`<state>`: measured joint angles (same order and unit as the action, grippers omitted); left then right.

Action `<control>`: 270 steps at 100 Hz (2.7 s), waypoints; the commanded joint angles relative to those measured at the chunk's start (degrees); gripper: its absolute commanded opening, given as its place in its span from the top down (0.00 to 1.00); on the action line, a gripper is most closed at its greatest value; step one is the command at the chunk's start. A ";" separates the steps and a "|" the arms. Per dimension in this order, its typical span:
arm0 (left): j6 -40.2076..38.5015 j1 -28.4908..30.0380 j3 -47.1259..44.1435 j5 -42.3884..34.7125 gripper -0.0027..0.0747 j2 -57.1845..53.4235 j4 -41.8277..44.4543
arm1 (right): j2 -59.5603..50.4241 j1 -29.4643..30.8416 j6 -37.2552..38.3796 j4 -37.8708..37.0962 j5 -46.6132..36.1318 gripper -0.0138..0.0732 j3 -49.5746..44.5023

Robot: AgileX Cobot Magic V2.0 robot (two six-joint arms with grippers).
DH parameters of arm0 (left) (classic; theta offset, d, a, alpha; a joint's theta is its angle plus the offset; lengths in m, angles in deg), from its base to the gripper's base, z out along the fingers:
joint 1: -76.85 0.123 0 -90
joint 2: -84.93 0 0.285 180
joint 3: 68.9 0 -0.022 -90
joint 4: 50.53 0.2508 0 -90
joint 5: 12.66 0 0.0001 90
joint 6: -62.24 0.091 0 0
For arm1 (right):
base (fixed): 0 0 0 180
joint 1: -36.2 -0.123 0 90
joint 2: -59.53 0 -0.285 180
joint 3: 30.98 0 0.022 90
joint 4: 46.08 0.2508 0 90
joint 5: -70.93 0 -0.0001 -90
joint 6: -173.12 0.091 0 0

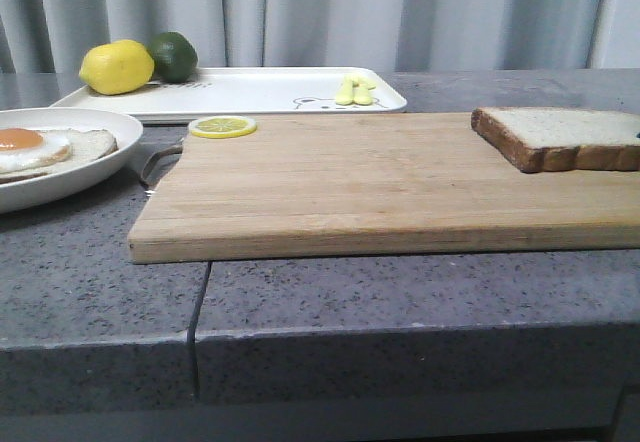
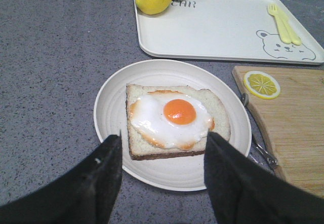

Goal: Place bread and move sandwich to tray
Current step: 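Close the right gripper on the edge of the bread slice, then lift the bread slice with the right gripper toward the egg plate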

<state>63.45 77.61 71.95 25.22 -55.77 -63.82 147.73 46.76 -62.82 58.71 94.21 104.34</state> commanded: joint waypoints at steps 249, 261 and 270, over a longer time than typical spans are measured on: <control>0.20 0.04 2.02 -4.15 0.52 0.51 -1.03 | 23.67 -59.89 19.82 2.71 -29.24 0.91 52.63; 0.20 0.04 2.02 -4.15 0.52 0.51 -1.03 | 25.20 -60.65 20.01 2.71 -29.39 0.91 53.54; 0.20 0.04 2.02 -4.15 0.52 0.51 -1.03 | 25.93 -60.98 20.76 2.71 -29.56 0.91 53.61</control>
<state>63.45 77.61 71.95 25.22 -55.77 -63.82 176.29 -13.98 -42.35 59.45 64.08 155.52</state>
